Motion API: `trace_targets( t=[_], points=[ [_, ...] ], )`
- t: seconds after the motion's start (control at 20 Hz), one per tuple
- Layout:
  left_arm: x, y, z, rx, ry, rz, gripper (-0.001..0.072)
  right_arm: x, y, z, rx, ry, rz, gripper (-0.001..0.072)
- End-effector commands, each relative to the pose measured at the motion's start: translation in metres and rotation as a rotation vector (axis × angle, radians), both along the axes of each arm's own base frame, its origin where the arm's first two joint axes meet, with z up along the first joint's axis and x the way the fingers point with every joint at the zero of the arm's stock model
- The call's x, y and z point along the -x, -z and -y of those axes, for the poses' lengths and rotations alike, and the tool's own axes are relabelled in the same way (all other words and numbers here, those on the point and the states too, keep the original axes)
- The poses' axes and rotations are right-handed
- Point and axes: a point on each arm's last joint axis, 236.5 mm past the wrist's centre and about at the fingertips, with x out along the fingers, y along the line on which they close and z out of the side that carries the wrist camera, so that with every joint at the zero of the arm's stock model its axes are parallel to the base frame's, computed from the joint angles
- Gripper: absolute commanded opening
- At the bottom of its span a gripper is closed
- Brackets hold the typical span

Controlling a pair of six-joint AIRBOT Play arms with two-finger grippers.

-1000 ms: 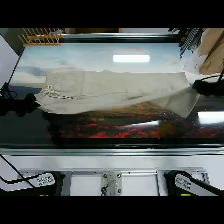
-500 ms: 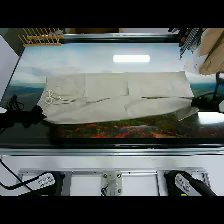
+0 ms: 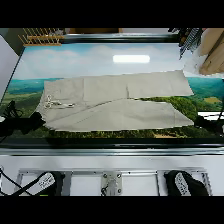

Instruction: Fold the clothes and pants, and hang the long-sleeved shirts on hangers.

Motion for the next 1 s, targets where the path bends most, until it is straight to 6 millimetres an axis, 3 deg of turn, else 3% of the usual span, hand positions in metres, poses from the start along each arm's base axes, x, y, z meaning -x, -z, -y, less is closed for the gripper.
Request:
trace_targets(
  t=[0.0, 0.1, 0.35, 0.55, 0.65, 0.7, 0.8, 0.95],
  points=[
    [0.004, -0.002, 0.004, 0.001, 0.034, 0.001, 0.0011, 0.044, 0.004, -0.003, -0.185, 0.306, -0.02, 0.0713],
    [0.003, -0.002, 0.003, 0.0, 0.031, 0.004, 0.001, 0.043, 0.014, -0.013, -0.348, 0.386, 0.005, 0.0713],
    [0.002, -0.002, 0.002, -0.006, 0.028, 0.008, 0.0011, -0.021, 0.019, -0.023, -0.632, 0.441, 0.217, 0.0708],
    [0.002, -0.002, 0.001, -0.008, 0.027, 0.009, 0.0011, -0.034, 0.047, -0.025, -0.68, 0.451, 0.18, 0.0708],
    [0.002, -0.002, 0.001, -0.008, 0.027, 0.009, 0.0011, -0.041, 0.05, -0.018, -0.655, 0.452, 0.202, 0.0706],
    [0.002, -0.002, 0.001, -0.008, 0.026, 0.01, 0.0011, -0.043, 0.05, -0.015, -0.644, 0.456, 0.214, 0.0685],
    [0.002, -0.002, 0.001, -0.008, 0.026, 0.01, 0.0011, -0.044, 0.05, -0.014, -0.633, 0.442, 0.216, 0.0439],
    [0.002, -0.002, 0.001, -0.008, 0.026, 0.01, 0.0011, -0.044, 0.05, -0.014, -0.631, 0.432, 0.213, 0.0427]
  ],
)
